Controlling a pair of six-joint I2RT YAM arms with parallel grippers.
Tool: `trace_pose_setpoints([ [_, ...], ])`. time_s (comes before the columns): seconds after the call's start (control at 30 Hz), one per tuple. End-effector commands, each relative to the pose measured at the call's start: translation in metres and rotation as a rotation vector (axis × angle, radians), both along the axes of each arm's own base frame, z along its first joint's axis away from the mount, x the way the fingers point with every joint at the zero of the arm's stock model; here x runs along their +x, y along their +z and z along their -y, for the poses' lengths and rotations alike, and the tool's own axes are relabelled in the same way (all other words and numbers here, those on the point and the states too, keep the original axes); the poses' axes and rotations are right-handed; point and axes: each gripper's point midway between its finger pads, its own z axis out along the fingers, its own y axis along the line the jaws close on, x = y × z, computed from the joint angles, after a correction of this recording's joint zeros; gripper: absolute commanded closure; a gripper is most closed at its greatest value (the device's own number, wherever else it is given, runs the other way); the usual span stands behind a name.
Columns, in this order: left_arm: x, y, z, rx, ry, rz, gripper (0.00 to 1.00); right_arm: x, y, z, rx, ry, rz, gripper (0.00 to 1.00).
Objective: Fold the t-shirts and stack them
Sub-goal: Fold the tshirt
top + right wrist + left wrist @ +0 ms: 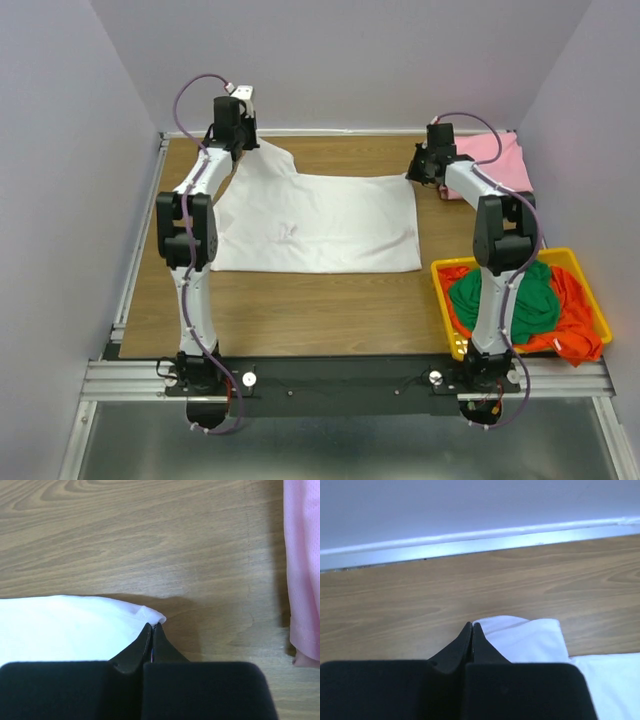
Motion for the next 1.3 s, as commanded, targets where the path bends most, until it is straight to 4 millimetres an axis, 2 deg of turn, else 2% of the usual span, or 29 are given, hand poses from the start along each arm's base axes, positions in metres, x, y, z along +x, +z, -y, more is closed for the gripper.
trace_pose_setpoints([
  [0.0, -0.032, 0.076, 0.009, -0.083, -0.040, 0.196, 1.00, -0.006, 0.026, -0.007, 0.009, 0.035, 0.047, 1.00],
  [0.1, -0.062, 0.073, 0.007, -0.112, -0.024, 0.198, 1.00, -0.020, 0.036, -0.005, 0.002, 0.039, 0.064, 1.00],
  [0.13, -0.075, 0.053, 0.006, -0.115, -0.018, 0.159, 1.00, -0.028, 0.036, -0.003, -0.005, 0.040, 0.059, 1.00],
  [0.17, -0.083, 0.066, 0.006, -0.123, -0.019, 0.187, 1.00, -0.031, 0.037, -0.003, -0.004, 0.040, 0.060, 1.00],
  [0.2, -0.089, 0.064, 0.006, -0.131, -0.015, 0.183, 1.00, -0.036, 0.036, -0.003, -0.003, 0.043, 0.057, 1.00],
  [0.23, -0.101, 0.045, 0.006, -0.133, -0.011, 0.144, 1.00, -0.044, 0.036, -0.003, -0.002, 0.047, 0.055, 1.00],
  [0.27, -0.107, 0.042, 0.004, -0.135, 0.000, 0.137, 1.00, -0.044, 0.042, -0.003, 0.001, 0.047, 0.067, 1.00],
  [0.3, -0.113, 0.050, 0.002, -0.137, 0.008, 0.152, 1.00, -0.052, 0.034, -0.004, -0.002, 0.050, 0.048, 1.00],
  [0.33, -0.123, 0.033, -0.003, -0.132, 0.036, 0.117, 1.00, -0.060, 0.033, -0.004, -0.002, 0.054, 0.044, 1.00],
  [0.43, -0.140, 0.033, -0.009, -0.135, 0.071, 0.112, 1.00, -0.072, 0.035, -0.004, -0.006, 0.055, 0.045, 1.00],
  [0.47, -0.150, 0.021, -0.010, -0.137, 0.081, 0.084, 1.00, -0.075, 0.035, -0.004, -0.008, 0.057, 0.047, 1.00],
  [0.5, -0.155, 0.029, -0.009, -0.147, 0.080, 0.105, 1.00, -0.082, 0.036, -0.004, -0.011, 0.058, 0.050, 1.00],
  [0.53, -0.160, 0.030, -0.009, -0.155, 0.081, 0.107, 1.00, -0.085, 0.037, -0.003, -0.013, 0.055, 0.051, 1.00],
  [0.57, -0.170, 0.020, -0.009, -0.168, 0.090, 0.086, 1.00, -0.087, 0.038, -0.003, -0.014, 0.055, 0.054, 1.00],
  [0.6, -0.175, 0.032, -0.010, -0.176, 0.095, 0.119, 1.00, -0.090, 0.038, -0.001, -0.017, 0.051, 0.056, 1.00],
  [0.63, -0.184, 0.024, -0.014, -0.179, 0.118, 0.103, 1.00, -0.095, 0.040, 0.000, -0.019, 0.049, 0.059, 1.00],
  [0.7, -0.194, 0.036, -0.018, -0.184, 0.142, 0.140, 1.00, -0.100, 0.040, 0.000, -0.022, 0.051, 0.060, 1.00],
  [0.77, -0.207, 0.027, -0.021, -0.184, 0.159, 0.127, 1.00, -0.107, 0.039, 0.002, -0.025, 0.048, 0.062, 1.00],
  [0.8, -0.211, 0.037, -0.021, -0.197, 0.160, 0.153, 1.00, -0.109, 0.039, 0.002, -0.026, 0.048, 0.062, 1.00],
  [0.83, -0.214, 0.037, -0.022, -0.198, 0.162, 0.157, 1.00, -0.115, 0.037, 0.004, -0.031, 0.042, 0.057, 1.00],
  [0.87, -0.221, 0.030, -0.022, -0.201, 0.163, 0.145, 1.00, -0.117, 0.037, 0.004, -0.031, 0.039, 0.059, 0.99],
  [0.93, -0.228, 0.034, -0.023, -0.206, 0.166, 0.161, 1.00, -0.121, 0.036, 0.006, -0.034, 0.034, 0.063, 1.00],
  [0.97, -0.234, 0.026, -0.023, -0.205, 0.171, 0.146, 1.00, -0.127, 0.035, 0.006, -0.033, 0.034, 0.064, 0.99],
  [1.03, -0.238, 0.026, -0.024, -0.207, 0.171, 0.151, 1.00, -0.131, 0.035, 0.006, -0.031, 0.035, 0.067, 1.00],
  [1.1, -0.244, 0.017, -0.030, -0.195, 0.204, 0.137, 1.00, -0.136, 0.035, 0.013, -0.050, 0.008, 0.076, 1.00],
  [1.27, -0.255, 0.008, -0.037, -0.199, 0.254, 0.126, 1.00, -0.148, 0.027, 0.015, -0.043, -0.002, 0.067, 1.00],
])
